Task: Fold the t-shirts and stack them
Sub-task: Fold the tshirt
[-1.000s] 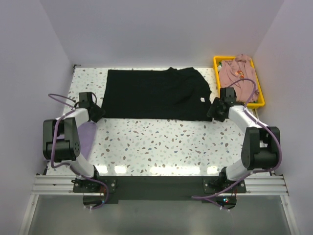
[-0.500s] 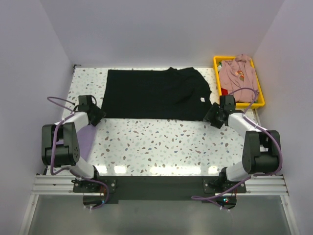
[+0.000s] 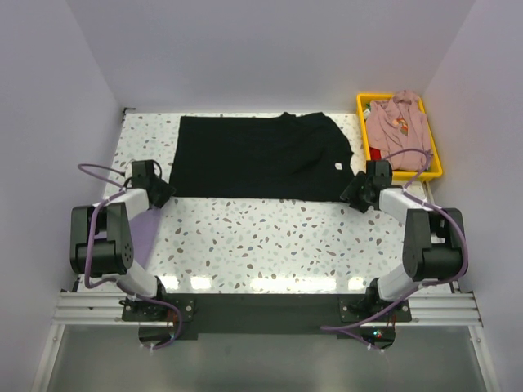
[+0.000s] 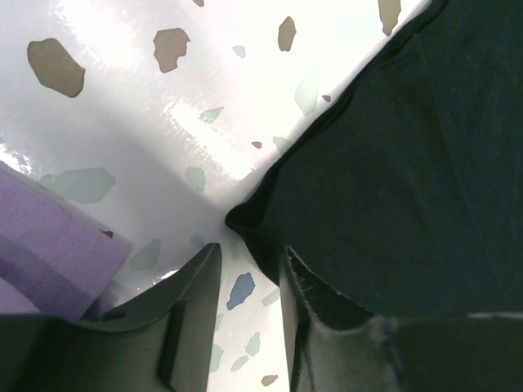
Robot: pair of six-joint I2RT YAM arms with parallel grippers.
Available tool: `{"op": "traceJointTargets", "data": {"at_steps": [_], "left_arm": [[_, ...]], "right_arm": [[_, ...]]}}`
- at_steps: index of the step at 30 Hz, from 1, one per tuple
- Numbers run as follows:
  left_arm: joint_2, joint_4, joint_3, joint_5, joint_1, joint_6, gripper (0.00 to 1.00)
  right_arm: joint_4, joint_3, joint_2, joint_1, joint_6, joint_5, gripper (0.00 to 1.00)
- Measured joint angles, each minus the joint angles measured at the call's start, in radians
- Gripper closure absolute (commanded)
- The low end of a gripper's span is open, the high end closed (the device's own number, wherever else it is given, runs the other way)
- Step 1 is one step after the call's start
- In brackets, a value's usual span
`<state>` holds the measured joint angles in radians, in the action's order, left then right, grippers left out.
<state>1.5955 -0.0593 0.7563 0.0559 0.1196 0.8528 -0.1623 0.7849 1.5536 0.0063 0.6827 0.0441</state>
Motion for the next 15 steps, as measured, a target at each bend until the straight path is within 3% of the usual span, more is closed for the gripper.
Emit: {"op": "traceJointTargets", "data": {"at_steps": [2,3,5,10,15], "left_arm": [[0.005,0.009,-0.002,0.0,-0.003,0.003,0.72],[0.008,0.014,-0.002,0.0,-0.005,0.006,0.87],[0.016,0.027,-0.002,-0.002,-0.01,0.02,1.0],[0.024,0.027,-0.002,-0.003,-0.015,0.032,1.0],[-0.003,-0.014,-0.002,0.003,-0.016,0.057,1.0]], "right_arm": [[0.003,0.0,0.013,0.0,0.005,0.0,0.68],[0.005,0.001,0.018,0.0,0.005,0.0,0.74],[0.003,0.005,0.024,0.0,0.007,-0.003,0.88],[-0.01,0.042,0.028,0.0,0.003,-0.008,0.99],[-0.06,0.066,-0.009,0.0,-0.013,-0.024,1.0]]}}
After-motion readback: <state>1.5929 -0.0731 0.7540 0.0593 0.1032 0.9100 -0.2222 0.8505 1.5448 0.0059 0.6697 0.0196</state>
